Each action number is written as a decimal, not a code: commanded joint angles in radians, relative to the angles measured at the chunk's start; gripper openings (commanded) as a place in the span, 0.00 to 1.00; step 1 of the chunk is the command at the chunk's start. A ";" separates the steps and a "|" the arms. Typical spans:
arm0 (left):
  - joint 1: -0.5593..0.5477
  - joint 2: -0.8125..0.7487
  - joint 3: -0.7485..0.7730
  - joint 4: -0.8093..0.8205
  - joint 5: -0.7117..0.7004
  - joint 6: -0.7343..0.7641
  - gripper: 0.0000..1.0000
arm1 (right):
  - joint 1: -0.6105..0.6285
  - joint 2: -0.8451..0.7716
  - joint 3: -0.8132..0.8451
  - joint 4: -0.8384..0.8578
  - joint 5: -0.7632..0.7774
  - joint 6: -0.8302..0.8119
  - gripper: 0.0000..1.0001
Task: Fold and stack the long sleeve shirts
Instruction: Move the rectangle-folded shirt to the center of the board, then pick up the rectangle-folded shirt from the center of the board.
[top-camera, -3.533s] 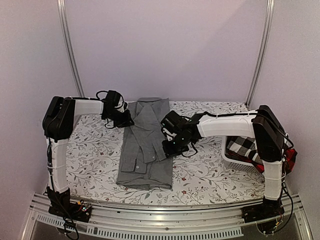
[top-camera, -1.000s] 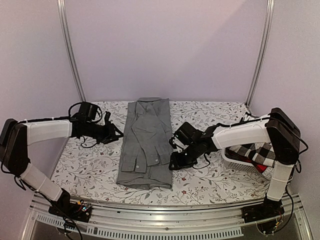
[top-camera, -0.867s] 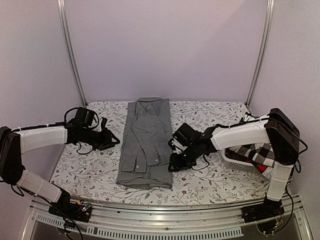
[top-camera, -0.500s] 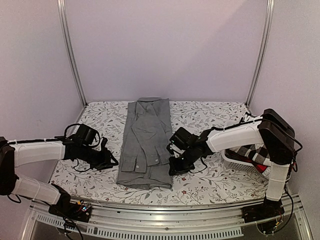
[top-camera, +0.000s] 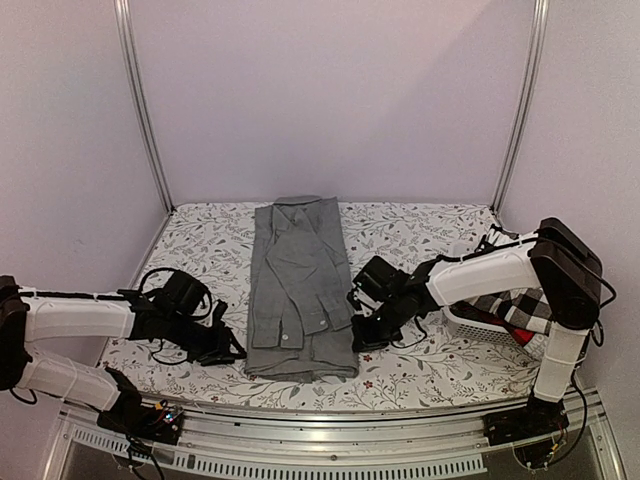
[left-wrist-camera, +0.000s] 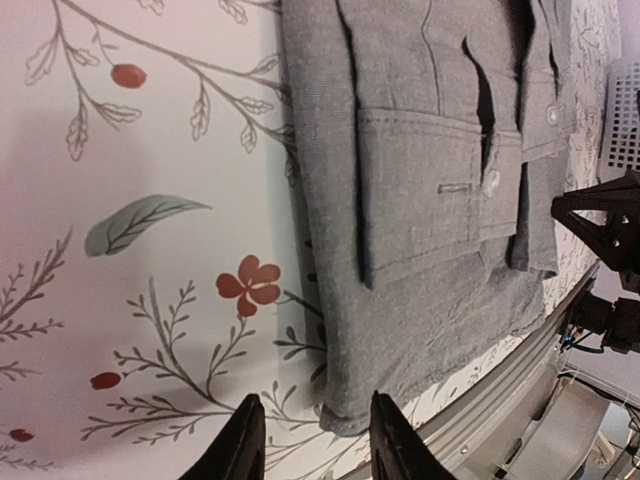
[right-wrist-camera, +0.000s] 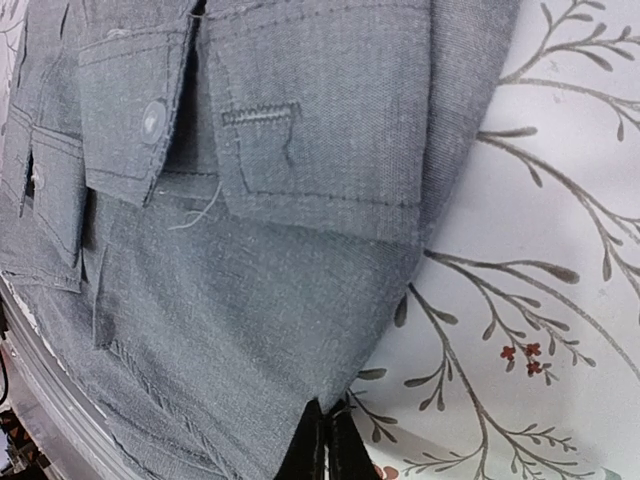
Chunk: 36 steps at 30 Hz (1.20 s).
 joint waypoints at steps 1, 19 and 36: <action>-0.039 0.016 -0.023 0.088 0.024 -0.048 0.35 | -0.003 -0.029 -0.031 -0.038 0.019 0.002 0.10; 0.095 0.154 0.031 0.205 0.079 0.051 0.36 | -0.148 -0.035 -0.051 0.194 -0.113 0.059 0.43; 0.096 0.270 0.034 0.284 0.143 0.062 0.32 | -0.154 0.043 -0.056 0.274 -0.190 0.082 0.36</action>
